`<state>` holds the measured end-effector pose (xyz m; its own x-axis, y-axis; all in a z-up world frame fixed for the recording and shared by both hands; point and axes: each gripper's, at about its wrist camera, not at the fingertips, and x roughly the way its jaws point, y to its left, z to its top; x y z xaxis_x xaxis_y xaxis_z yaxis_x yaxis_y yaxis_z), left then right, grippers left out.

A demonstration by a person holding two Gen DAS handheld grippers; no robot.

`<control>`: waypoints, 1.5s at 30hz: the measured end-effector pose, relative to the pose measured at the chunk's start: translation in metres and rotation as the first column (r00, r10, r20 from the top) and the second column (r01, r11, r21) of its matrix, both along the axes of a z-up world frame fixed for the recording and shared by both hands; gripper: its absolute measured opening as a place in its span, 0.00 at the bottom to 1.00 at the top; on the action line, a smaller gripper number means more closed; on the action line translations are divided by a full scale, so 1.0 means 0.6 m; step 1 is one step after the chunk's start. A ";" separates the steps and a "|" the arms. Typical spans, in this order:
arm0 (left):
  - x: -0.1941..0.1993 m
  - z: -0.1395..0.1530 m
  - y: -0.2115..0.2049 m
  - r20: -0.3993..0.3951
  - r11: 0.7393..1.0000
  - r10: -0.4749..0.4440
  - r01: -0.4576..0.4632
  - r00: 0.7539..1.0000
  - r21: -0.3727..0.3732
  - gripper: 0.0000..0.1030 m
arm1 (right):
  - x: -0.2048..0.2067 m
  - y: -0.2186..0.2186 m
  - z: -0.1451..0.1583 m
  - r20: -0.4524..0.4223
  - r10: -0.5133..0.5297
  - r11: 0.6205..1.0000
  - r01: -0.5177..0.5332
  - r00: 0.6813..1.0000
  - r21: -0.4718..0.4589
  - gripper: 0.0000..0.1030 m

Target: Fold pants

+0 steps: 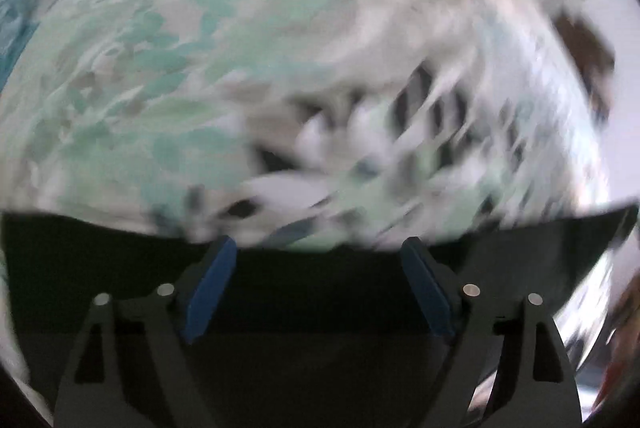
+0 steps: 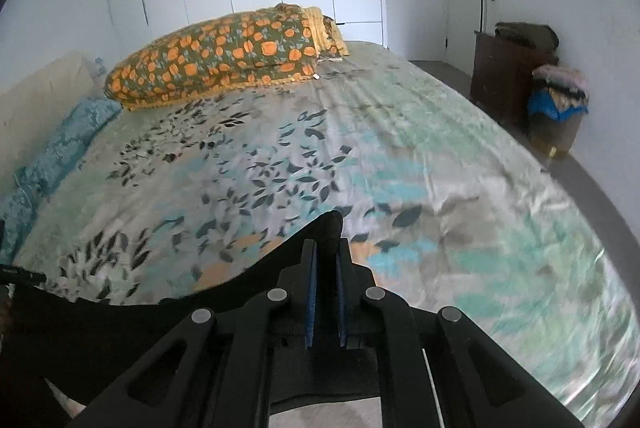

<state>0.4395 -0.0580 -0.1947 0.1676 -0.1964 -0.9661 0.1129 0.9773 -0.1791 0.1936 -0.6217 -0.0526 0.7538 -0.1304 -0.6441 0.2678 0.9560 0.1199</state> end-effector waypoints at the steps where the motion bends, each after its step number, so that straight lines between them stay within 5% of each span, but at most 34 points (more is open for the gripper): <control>1: 0.003 -0.010 0.023 -0.046 0.998 -0.014 0.016 0.999 0.054 0.84 | -0.015 0.003 0.005 0.021 0.001 1.000 -0.001 1.000 0.009 0.08; 5: 0.010 -0.062 0.049 -0.141 0.993 -0.033 0.049 0.989 0.106 0.84 | -0.069 0.020 0.033 0.071 0.004 1.000 -0.005 0.997 0.012 0.08; 7: 0.008 -0.087 0.025 -0.124 0.981 -0.061 0.082 0.990 0.174 1.00 | -0.084 0.028 0.045 0.077 0.010 1.000 -0.012 0.997 0.022 0.08; 11: -0.007 -0.103 -0.032 0.021 0.953 -0.080 0.071 0.997 0.295 0.96 | -0.091 0.048 0.062 0.075 0.035 0.999 -0.036 0.997 0.010 0.08; 13: -0.012 -0.097 -0.044 0.063 0.955 -0.078 0.056 0.995 0.291 0.64 | -0.087 0.058 0.067 0.076 0.045 0.999 -0.045 0.996 -0.003 0.08; 15: -0.011 -0.080 -0.066 0.087 0.942 -0.120 0.086 0.989 0.323 0.20 | -0.075 0.064 0.072 0.088 0.046 0.999 -0.046 0.995 0.003 0.08; 16: -0.007 -0.075 -0.072 0.109 0.922 -0.127 0.077 0.986 0.380 0.08 | -0.071 0.066 0.075 0.096 0.044 0.999 -0.046 0.994 0.010 0.08; 19: 0.015 -0.066 -0.057 0.156 0.925 -0.057 -0.007 0.986 0.380 0.07 | -0.037 0.081 0.086 0.130 0.054 0.998 -0.059 0.990 0.037 0.08; 23: 0.026 -0.039 0.000 0.275 0.922 0.097 -0.191 0.956 0.337 0.07 | 0.053 0.115 0.082 0.129 0.088 0.996 -0.087 0.988 -0.017 0.08; 26: 0.042 -0.046 -0.008 0.327 0.913 0.093 -0.211 0.940 0.349 0.16 | 0.150 0.103 0.034 0.009 0.045 0.998 -0.045 0.999 -0.051 0.10; 27: 0.053 -0.057 -0.008 0.300 0.901 0.072 -0.191 0.951 0.389 0.29 | 0.174 0.091 0.013 -0.045 0.022 0.999 -0.023 0.999 -0.032 0.12; 29: 0.043 -0.055 -0.003 0.277 0.875 0.060 -0.184 0.959 0.448 0.51 | 0.201 0.066 -0.022 -0.128 -0.063 0.998 0.064 0.990 -0.002 0.45; 31: 0.005 -0.007 0.035 0.337 0.880 0.089 -0.232 0.937 0.414 0.79 | 0.190 0.049 -0.029 -0.113 -0.114 0.993 0.117 0.987 0.015 0.66; 33: -0.023 0.040 0.095 0.417 0.896 0.124 -0.282 0.901 0.343 0.93 | 0.161 0.048 -0.020 -0.063 -0.137 0.991 0.137 0.989 -0.003 0.74; 35: -0.045 0.060 0.149 0.428 0.905 0.121 -0.276 0.896 0.322 0.94 | 0.150 0.061 -0.019 -0.059 -0.070 0.997 0.072 0.996 0.025 0.74; 38: -0.065 0.027 0.211 0.358 0.896 0.092 -0.234 0.929 0.377 0.94 | 0.174 0.128 -0.035 -0.092 0.169 0.979 -0.156 0.981 0.134 0.74; 40: -0.087 -0.005 0.235 0.327 0.863 0.078 -0.228 0.942 0.452 0.94 | 0.198 0.199 -0.053 -0.114 0.326 0.938 -0.306 0.938 0.166 0.74; 43: -0.113 -0.066 0.267 0.302 0.736 0.064 -0.249 0.951 0.629 0.94 | 0.220 0.341 -0.095 -0.162 0.529 0.846 -0.503 0.833 0.176 0.74; 45: -0.131 -0.076 0.287 0.373 0.655 0.069 -0.324 0.925 0.683 0.95 | 0.226 0.425 -0.133 -0.196 0.595 0.804 -0.576 0.779 0.148 0.74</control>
